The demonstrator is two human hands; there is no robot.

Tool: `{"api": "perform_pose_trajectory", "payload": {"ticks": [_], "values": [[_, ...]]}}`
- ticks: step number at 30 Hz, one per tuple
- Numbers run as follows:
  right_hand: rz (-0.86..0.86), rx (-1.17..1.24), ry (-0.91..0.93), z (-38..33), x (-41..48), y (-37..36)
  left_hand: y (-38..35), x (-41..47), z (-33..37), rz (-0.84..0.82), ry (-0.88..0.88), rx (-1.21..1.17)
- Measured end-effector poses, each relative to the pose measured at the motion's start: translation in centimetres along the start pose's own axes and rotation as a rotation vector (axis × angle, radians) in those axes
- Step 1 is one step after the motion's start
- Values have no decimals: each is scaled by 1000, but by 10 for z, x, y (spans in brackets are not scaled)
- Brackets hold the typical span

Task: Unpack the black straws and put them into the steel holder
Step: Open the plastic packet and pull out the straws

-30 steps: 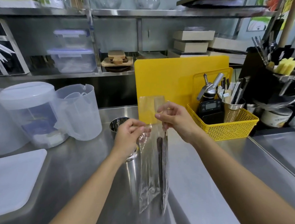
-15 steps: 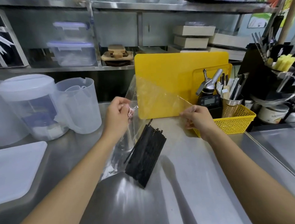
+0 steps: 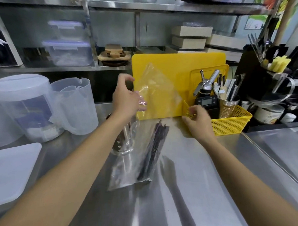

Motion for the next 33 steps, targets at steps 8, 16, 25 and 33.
{"api": "perform_pose_trajectory", "payload": {"ticks": [8, 16, 25, 33], "values": [[-825, 401, -183, -60, -37, -24, -20, 2, 23, 121, -94, 157], [-433, 145, 18, -73, -18, -8, -31, -3, 34, 51, -270, 432], [-407, -1, 266, -79, 7, 26, -54, -8, 46, -458, -1004, 878], [-399, -28, 259, -68, 15, 36, -56, 12, 61, -457, -896, 915]]}}
Point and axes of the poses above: each hand's wrist, its own x-axis towards the middle knuckle, its own y-axis out of the back of the hand, z = x × y, the point moved 6 cm from there along x, towards the middle knuckle, and after that the axes turned 7 degrees about -y, right-handed, at the moved point
